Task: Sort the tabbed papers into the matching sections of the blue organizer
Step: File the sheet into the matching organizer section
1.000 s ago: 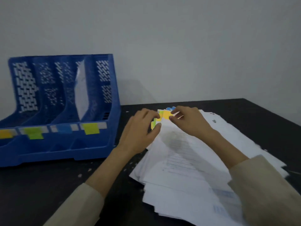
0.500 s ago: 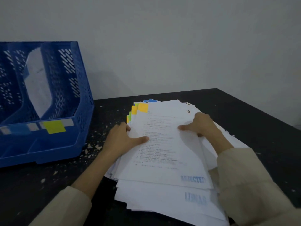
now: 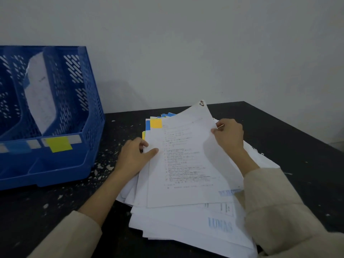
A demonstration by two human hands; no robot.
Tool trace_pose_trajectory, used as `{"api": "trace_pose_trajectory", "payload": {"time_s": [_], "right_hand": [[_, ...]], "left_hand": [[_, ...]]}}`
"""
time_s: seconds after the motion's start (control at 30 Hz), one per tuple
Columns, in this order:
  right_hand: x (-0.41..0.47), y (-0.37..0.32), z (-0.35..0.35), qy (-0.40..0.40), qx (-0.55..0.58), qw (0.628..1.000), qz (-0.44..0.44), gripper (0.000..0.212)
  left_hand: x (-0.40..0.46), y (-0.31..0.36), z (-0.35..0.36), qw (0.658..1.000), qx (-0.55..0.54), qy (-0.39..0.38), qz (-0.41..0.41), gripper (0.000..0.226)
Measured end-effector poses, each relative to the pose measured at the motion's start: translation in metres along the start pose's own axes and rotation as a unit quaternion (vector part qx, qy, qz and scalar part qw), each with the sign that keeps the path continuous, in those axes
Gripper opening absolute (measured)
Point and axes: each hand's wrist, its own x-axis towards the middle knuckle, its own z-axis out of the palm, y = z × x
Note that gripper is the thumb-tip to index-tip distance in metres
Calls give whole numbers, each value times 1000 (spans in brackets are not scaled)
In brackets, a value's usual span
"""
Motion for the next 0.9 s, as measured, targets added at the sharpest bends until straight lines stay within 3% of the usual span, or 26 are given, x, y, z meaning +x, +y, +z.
{"api": "trace_pose_trajectory", "payload": {"time_s": [0.1, 0.2, 0.37, 0.5, 0.73, 0.9], "right_hand": [[2, 0, 2, 59, 14, 996, -64, 11], [0, -8, 0, 79, 101, 985, -117, 12], [1, -24, 2, 51, 297, 950, -84, 8], [6, -50, 4, 19, 377, 925, -44, 4], [8, -105, 11, -63, 399, 914, -38, 10], [1, -145, 16, -191, 372, 906, -57, 24]], "left_hand": [[1, 3, -4, 999, -30, 15, 10, 31], [3, 8, -10, 996, -87, 26, 6, 39], [3, 15, -16, 975, -220, -15, -10, 60], [4, 20, -29, 948, -317, -36, 12, 49], [13, 19, -79, 934, -342, 97, 27, 36], [13, 7, -122, 929, -337, 147, 26, 31]]}}
